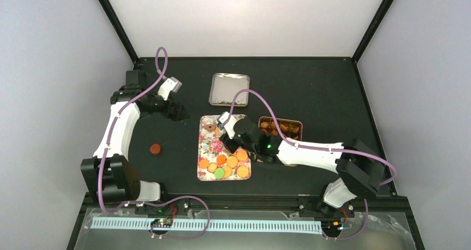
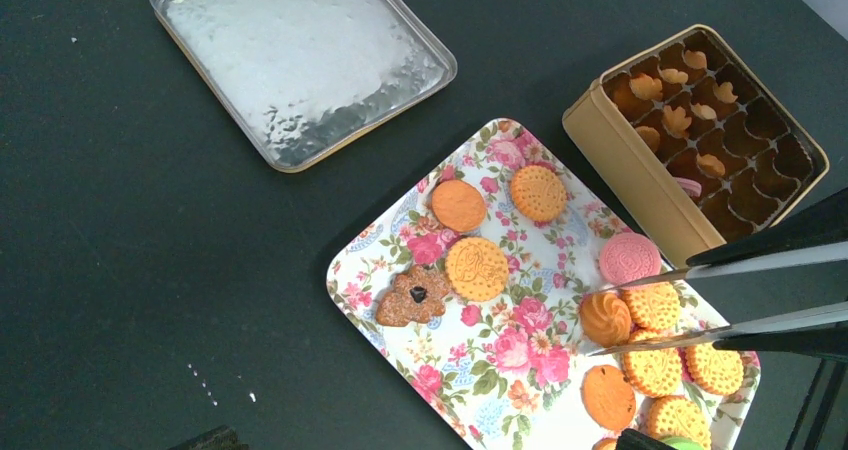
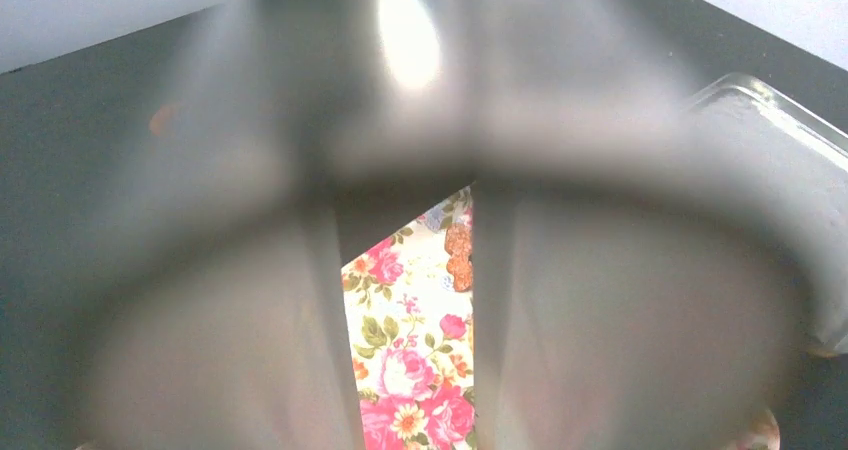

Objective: Pack the cookies
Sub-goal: Pick up the fake cookies from the plate.

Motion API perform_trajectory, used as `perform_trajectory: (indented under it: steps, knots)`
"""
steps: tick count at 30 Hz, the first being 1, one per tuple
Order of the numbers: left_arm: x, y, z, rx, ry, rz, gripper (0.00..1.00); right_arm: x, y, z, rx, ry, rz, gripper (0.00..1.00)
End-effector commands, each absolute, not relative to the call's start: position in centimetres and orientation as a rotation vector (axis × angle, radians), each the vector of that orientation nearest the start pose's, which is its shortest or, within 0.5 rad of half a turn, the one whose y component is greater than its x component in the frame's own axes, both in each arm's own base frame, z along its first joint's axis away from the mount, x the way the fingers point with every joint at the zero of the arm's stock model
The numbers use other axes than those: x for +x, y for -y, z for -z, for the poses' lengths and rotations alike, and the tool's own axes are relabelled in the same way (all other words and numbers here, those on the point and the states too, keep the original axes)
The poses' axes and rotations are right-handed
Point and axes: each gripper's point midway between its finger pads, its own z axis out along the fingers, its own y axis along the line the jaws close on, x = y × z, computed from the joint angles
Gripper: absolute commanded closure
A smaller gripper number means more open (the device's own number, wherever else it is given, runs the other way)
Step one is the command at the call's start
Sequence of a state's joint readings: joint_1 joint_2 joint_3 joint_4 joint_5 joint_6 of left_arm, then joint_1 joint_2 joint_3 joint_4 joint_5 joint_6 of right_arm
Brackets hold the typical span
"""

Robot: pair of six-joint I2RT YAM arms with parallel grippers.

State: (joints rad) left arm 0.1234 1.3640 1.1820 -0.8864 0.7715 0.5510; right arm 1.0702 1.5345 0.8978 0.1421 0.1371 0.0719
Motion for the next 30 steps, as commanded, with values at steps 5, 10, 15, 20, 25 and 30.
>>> perform_trajectory:
  steps: [5, 10, 15, 20, 25, 30]
  knots:
    - [32.7, 8.5, -22.6, 0.766, -2.185, 0.716, 0.01, 22.6, -37.8, -15.3, -0.923, -1.899, -0.537, 0.63]
    - [32.8, 8.5, -22.8, 0.762, -2.182, 0.715, 0.01, 22.2, -38.1, -15.3, -0.927, -1.884, -0.508, 0.69]
    - [32.8, 8.4, -23.1, 0.763, -2.178, 0.700, 0.01, 23.1, -38.7, -16.7, -0.887, -1.864, -0.493, 0.83]
    - [32.8, 8.4, -23.2, 0.763, -2.178, 0.697, 0.01, 23.9, -38.4, -19.5, -0.825, -1.807, -0.478, 0.95]
    - [32.9, 8.4, -23.3, 0.755, -2.177, 0.705, 0.01, 24.3, -37.6, -23.7, -0.760, -1.737, -0.482, 0.99]
    - [32.9, 8.5, -23.6, 0.759, -2.167, 0.707, 0.01, 25.1, -34.5, -26.8, -0.663, -1.712, -0.449, 0.99]
